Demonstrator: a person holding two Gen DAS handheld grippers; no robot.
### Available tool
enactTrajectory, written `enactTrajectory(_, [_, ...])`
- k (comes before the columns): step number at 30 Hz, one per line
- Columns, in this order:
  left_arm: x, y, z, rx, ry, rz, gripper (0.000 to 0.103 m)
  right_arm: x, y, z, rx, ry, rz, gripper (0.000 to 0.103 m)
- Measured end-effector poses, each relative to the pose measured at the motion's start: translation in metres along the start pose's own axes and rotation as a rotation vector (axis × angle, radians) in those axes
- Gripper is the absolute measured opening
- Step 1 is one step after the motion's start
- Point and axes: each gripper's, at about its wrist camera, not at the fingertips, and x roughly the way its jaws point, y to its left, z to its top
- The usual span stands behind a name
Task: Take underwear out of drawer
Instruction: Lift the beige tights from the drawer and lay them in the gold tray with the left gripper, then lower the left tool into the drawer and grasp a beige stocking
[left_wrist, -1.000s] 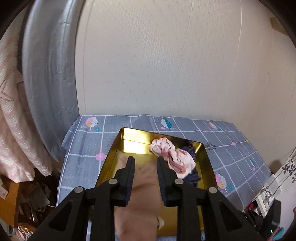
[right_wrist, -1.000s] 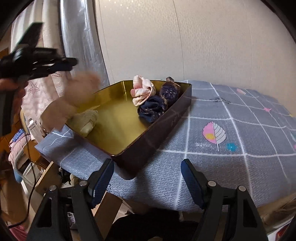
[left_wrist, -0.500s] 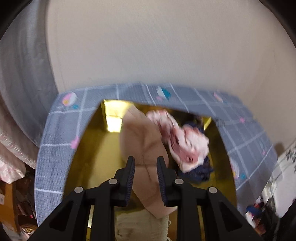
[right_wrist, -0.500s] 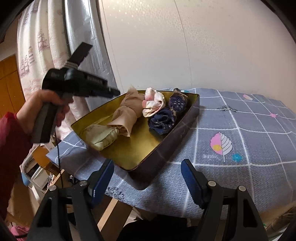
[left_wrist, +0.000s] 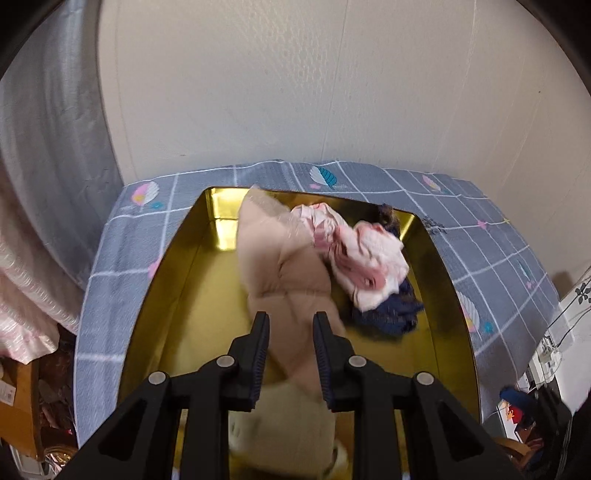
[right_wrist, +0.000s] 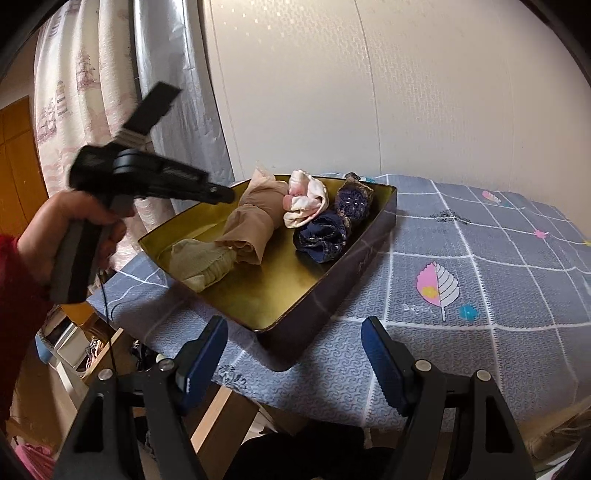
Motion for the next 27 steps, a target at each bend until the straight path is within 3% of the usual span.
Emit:
enactTrajectory(7, [-0.042, 0.006, -0.051, 0.029, -0.024, 0.044, 0.024, -0.009, 0.017, -0.004, -0.030, -0.006, 0.023, 0.076])
enactTrajectory(13, [-0.060, 0.021, -0.095, 0.024, 0.011, 0.085, 0.024, -0.018, 0.035, -0.007, -0.063, -0.012, 0.055, 0.076])
enactTrajectory(27, [-0.055, 0.045, -0.159, -0.036, 0.125, 0.100, 0.024, -0.020, 0.057, -0.016, -0.100, 0.008, 0.094, 0.076])
